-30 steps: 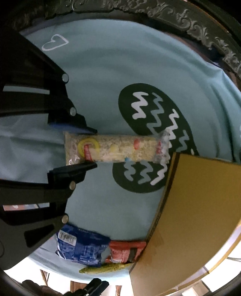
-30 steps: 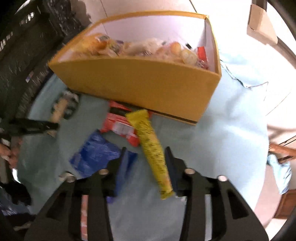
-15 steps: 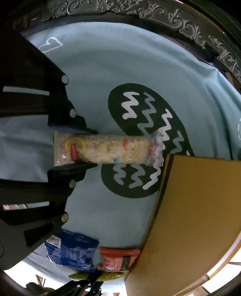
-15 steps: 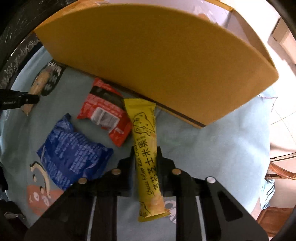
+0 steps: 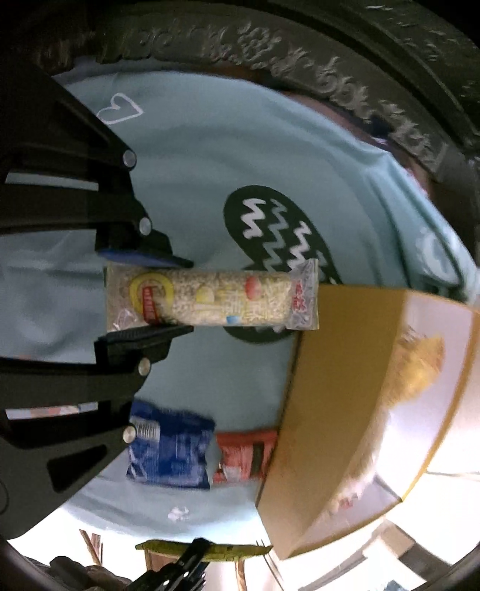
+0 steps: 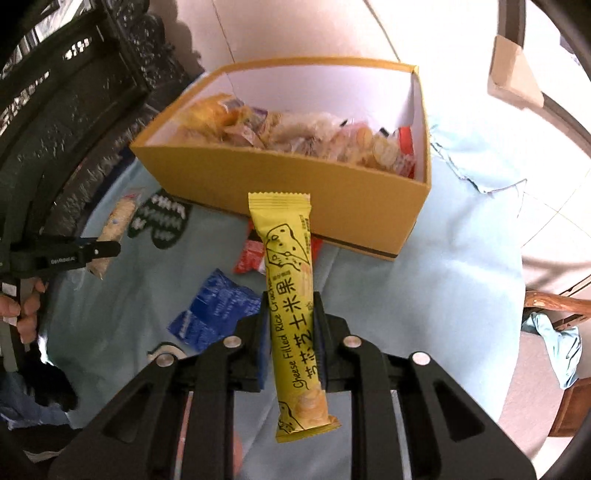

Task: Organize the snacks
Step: 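Carry both bars into the yellow box and open both grippers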

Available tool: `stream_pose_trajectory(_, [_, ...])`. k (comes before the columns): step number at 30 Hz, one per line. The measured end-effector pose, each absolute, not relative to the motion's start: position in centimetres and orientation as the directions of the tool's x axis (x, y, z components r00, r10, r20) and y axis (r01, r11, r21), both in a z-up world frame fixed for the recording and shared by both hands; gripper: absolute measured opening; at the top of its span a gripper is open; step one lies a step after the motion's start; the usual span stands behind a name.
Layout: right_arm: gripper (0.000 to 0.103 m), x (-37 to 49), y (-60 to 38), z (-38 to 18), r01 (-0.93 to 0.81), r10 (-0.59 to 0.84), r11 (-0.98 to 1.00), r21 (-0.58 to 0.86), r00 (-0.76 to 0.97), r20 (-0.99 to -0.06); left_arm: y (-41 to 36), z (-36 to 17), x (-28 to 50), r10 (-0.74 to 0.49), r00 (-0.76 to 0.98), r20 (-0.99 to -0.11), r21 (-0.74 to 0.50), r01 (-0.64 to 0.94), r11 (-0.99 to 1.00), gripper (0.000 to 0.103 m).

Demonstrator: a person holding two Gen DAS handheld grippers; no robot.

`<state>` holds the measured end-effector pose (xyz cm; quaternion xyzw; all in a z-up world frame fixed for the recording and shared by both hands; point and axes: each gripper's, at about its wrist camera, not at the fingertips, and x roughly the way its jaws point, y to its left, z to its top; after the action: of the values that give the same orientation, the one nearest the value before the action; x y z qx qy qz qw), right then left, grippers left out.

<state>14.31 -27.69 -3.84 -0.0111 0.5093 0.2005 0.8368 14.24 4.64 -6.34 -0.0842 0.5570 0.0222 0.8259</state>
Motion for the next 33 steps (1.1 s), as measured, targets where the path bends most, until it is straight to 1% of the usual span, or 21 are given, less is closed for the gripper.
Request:
stream_pose_trajectory(9, [0.020,14.5,-28.5,1.6,-0.312,0.366,0.921,0.233,0.489,-0.792,1.9,1.1,15.3,-0.101,0.521,-0.848,-0.149,-0.051,0.987,0.028])
stream_pose_trajectory(11, [0.020,15.1,-28.5,2.7,-0.312,0.378,0.918,0.245,0.505,-0.776,0.4,1.7,16.7,-0.106,0.545,-0.832,-0.151,-0.039,0.988,0.028])
stream_pose_trajectory(17, [0.020,18.1,-28.2,5.0,-0.299,0.399,0.915,0.272,0.556,-0.729,-1.0,4.3,20.2,-0.122,0.590,-0.798,-0.152,-0.001,0.988,0.028])
stream_pose_trajectory(24, [0.020,23.2,-27.7,5.5,-0.272,0.396,0.918,0.289,0.566,-0.723,-2.0,4.4,25.5,-0.120,0.593,-0.796,-0.130,0.026,0.991,0.028])
stream_pose_trajectory(30, [0.020,26.9,-27.9,3.8,-0.214,0.382,0.924,0.317,0.558,-0.737,-1.7,3.4,29.9,-0.114,0.589,-0.800,-0.138,0.004,0.990,0.028])
stream_pose_trajectory(31, [0.020,27.3,-27.8,3.6,-0.210,0.384,0.923,0.323,0.553,-0.739,-1.6,3.2,30.5,-0.105,0.595,-0.797,-0.134,-0.005,0.991,0.032])
stream_pose_trajectory(33, [0.020,28.4,-27.8,2.7,-0.188,0.379,0.924,0.332,0.546,-0.747,-1.4,2.9,31.6,-0.109,0.596,-0.795,-0.142,-0.009,0.990,0.046])
